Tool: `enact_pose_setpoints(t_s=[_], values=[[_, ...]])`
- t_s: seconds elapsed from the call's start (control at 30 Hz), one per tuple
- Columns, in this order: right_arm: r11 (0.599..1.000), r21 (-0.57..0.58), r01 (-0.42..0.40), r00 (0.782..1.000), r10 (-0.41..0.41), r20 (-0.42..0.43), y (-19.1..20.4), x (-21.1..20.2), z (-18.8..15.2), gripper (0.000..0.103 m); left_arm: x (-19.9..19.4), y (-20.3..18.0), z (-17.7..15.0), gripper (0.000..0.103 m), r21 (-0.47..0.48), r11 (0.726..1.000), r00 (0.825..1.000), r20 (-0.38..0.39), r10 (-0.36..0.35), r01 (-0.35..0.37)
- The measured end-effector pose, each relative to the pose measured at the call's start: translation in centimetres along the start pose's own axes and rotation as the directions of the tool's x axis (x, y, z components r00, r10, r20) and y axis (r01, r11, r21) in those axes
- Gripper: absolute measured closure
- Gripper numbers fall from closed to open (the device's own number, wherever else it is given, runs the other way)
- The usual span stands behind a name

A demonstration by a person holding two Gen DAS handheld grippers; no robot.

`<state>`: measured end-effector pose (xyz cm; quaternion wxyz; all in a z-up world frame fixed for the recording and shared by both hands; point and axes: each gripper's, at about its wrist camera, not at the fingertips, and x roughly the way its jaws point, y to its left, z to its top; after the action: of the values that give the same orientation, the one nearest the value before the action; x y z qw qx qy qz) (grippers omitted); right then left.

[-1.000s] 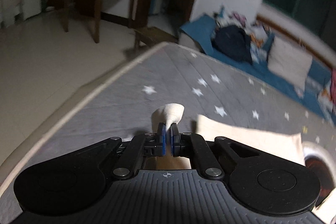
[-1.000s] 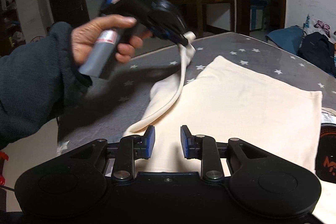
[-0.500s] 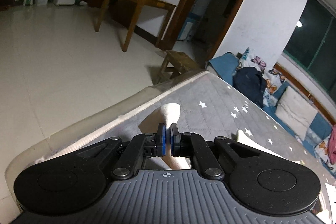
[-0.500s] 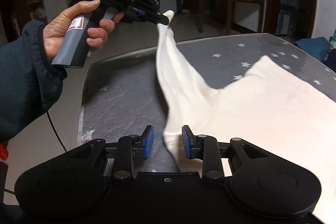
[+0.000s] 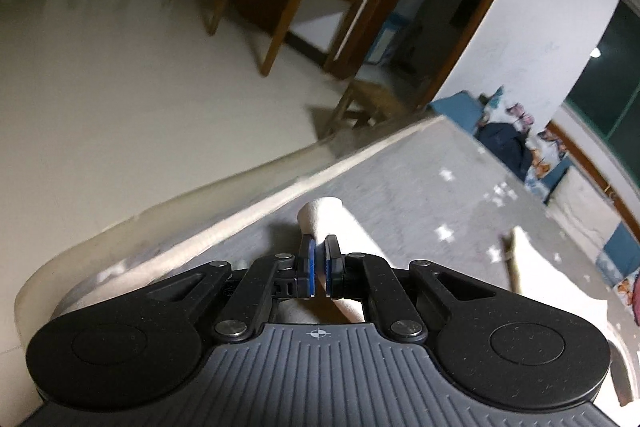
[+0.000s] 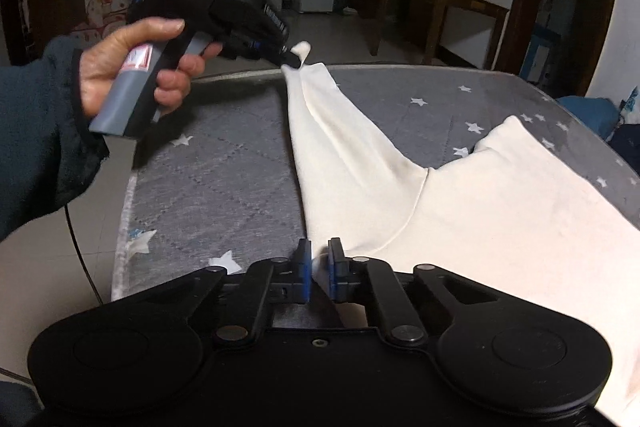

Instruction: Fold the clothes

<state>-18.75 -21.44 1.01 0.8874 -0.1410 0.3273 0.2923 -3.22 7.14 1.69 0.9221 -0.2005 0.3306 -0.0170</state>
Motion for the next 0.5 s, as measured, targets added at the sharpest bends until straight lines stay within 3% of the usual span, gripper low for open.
enact_pose_setpoints(t_s=[0.1,0.27,0.4,0.5], values=[[1.000,-0.013,-0.012,1.000,0.012,-0.007,-0.2,0.0,0.0,0.093,-0.4,0.8,0.0,0.096,-0.006,1.000,1.000,0.006,0.013,-0.013],[0.995,0.080,-0.065,0.998,0.064,0.016,-1.6,-1.2,0.2,0.091,-1.7,0.9,0.4,0.093,0.031,0.996,0.995,0.049,0.081,-0.083],[0.989,0.140,-0.036,0.999,0.031,0.039,-3.0,-2.4,0.0,0.091,-3.2,-0.2,0.4,0.093,0.048,0.997,0.994,0.091,0.061,-0.065],[0.986,0.164,0.002,0.999,-0.007,0.033,-4.1,-2.9,-0.3,0.091,-4.0,-2.4,0.0,0.093,0.100,0.995,0.996,0.094,-0.007,-0.002]])
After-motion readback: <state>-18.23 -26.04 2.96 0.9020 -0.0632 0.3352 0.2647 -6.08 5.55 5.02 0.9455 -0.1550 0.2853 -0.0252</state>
